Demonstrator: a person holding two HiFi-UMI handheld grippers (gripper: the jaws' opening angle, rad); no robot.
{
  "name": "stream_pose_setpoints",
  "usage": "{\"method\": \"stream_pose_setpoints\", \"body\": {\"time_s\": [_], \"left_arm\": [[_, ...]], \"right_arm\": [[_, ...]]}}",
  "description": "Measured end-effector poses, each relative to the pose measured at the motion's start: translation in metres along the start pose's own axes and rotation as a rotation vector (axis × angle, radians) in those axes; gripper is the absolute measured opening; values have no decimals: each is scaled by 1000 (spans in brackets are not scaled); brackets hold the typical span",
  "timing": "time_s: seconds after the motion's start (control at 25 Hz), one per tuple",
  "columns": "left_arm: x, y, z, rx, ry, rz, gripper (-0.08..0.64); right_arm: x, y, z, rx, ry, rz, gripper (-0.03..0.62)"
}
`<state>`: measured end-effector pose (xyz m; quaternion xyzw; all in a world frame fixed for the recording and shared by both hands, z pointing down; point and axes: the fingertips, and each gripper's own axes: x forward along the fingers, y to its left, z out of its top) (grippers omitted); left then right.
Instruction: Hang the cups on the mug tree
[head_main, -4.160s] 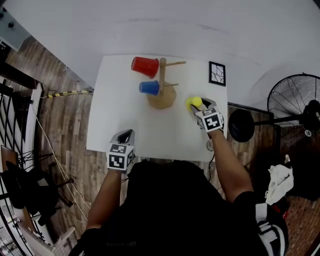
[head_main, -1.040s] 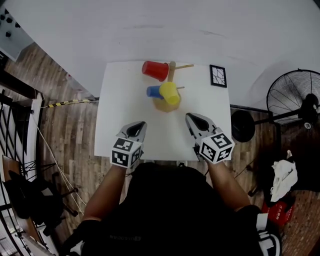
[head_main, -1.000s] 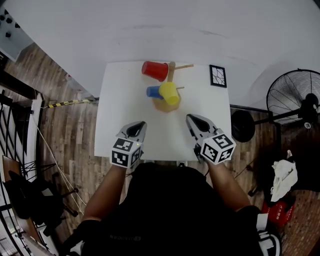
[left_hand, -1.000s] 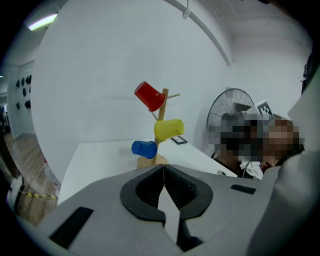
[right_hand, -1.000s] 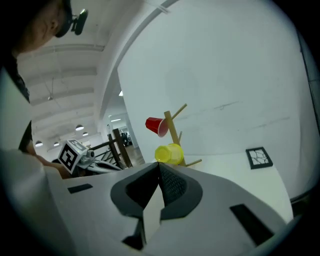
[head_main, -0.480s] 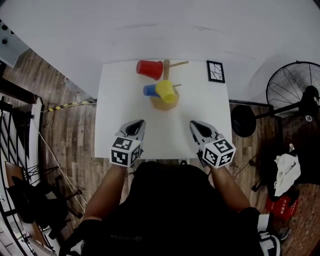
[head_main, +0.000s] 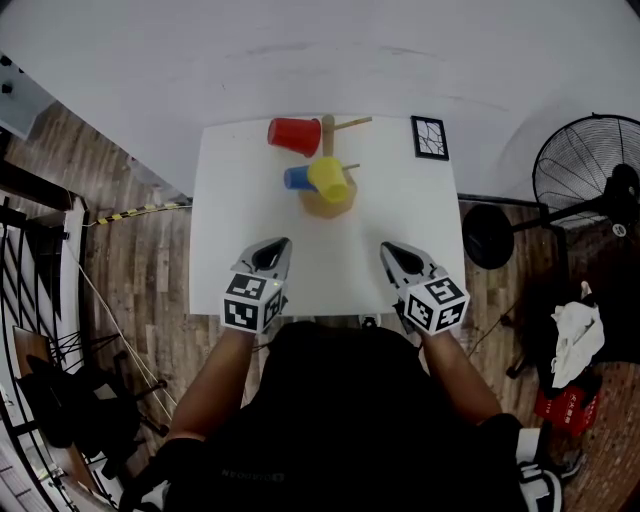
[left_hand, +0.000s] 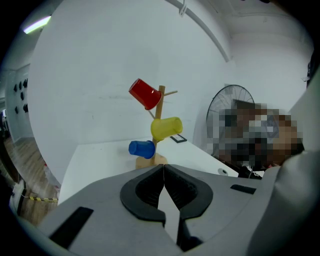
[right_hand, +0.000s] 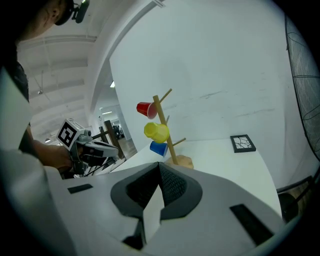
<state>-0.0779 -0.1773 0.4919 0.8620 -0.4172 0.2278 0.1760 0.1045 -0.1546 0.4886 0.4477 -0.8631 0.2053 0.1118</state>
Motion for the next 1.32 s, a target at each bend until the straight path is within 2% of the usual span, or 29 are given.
{"method": "stream_pose_setpoints", "body": {"time_s": [1.32], "left_arm": [[2,-1,2,3,-1,2,17]], "right_arm": [[7,1,1,-25,18,8,6]]}}
